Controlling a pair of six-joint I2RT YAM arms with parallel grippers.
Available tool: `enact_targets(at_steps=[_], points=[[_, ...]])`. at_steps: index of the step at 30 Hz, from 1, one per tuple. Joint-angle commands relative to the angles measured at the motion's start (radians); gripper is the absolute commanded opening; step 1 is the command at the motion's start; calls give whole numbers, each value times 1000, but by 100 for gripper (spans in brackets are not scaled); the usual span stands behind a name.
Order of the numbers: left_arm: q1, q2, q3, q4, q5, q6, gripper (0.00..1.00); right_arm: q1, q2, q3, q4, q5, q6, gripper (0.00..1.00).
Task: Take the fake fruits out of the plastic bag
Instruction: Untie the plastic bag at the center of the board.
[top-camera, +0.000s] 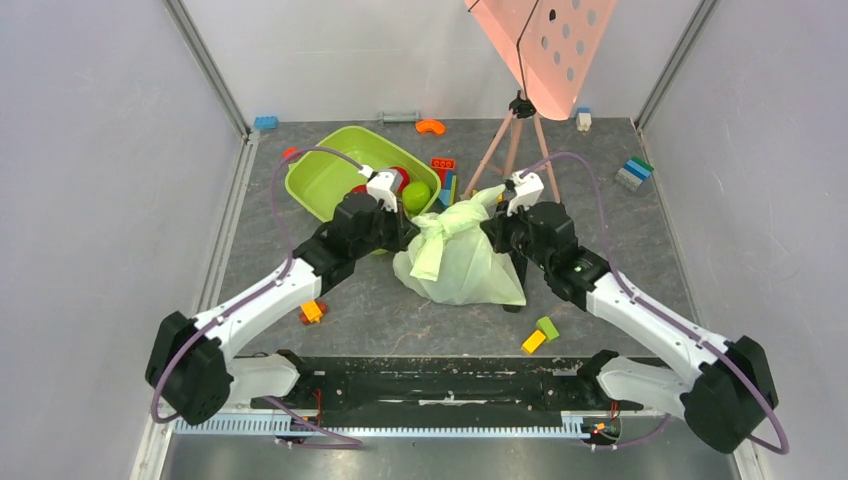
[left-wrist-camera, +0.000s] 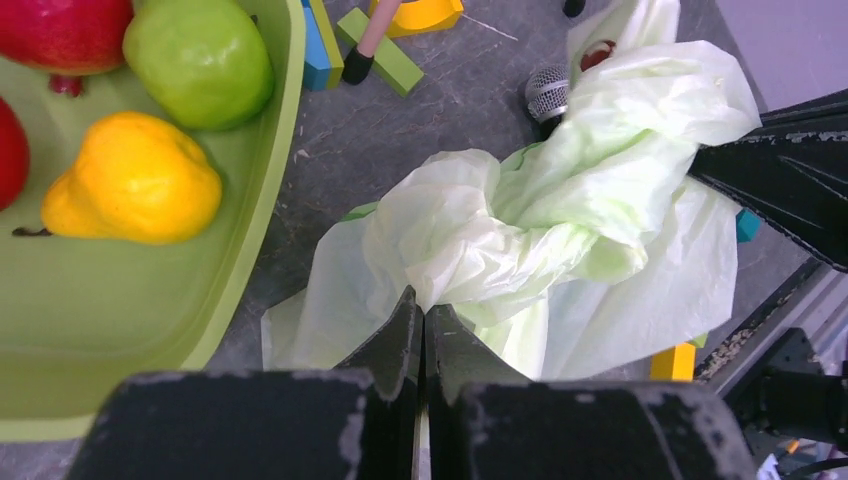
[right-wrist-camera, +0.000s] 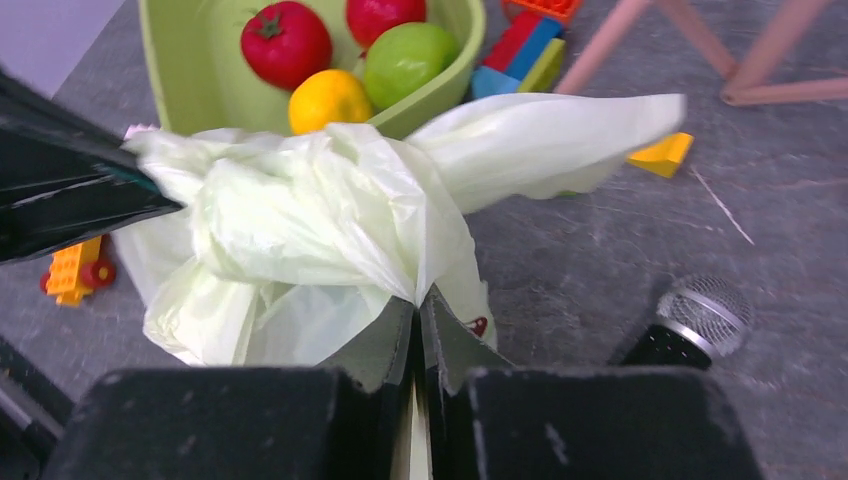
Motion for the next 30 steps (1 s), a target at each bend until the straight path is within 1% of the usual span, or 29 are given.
enact_targets(at_steps=[1,6,7,16,20,22,23,24,28,29,30], points=[[5,-91,-25,-82,-115,-95,2,-13,-87,-50,-15,211,91,5],[5,-171,-74,-128,-162,-139,2,-29,-162,-116,-25,286,177,6],[5,-185,-83,-139,-174,-145,2,-36,-178,-128,-57,295,196,6],[5,-298,-147,-191,-204,-181,2,-111,-279,-243,-120,292,304,12],[5,-317,-171,-187,-184,-179,2,-117,-314,-279,-118,279,300,13],[4,-321,-177,-186,-174,-171,2,-118,-326,-280,-119,265,256,17],[5,-321,-178,-186,-168,-168,2,-117,-336,-278,-119,253,223,21],[4,-323,-179,-186,-164,-165,2,-117,-351,-275,-115,238,186,29],[5,-324,-175,-180,-148,-159,2,-117,-408,-243,-90,150,53,65],[5,-324,-176,-176,-144,-158,2,-117,-415,-230,-86,118,24,71],[5,-321,-176,-173,-139,-156,2,-117,-413,-211,-83,83,5,75]])
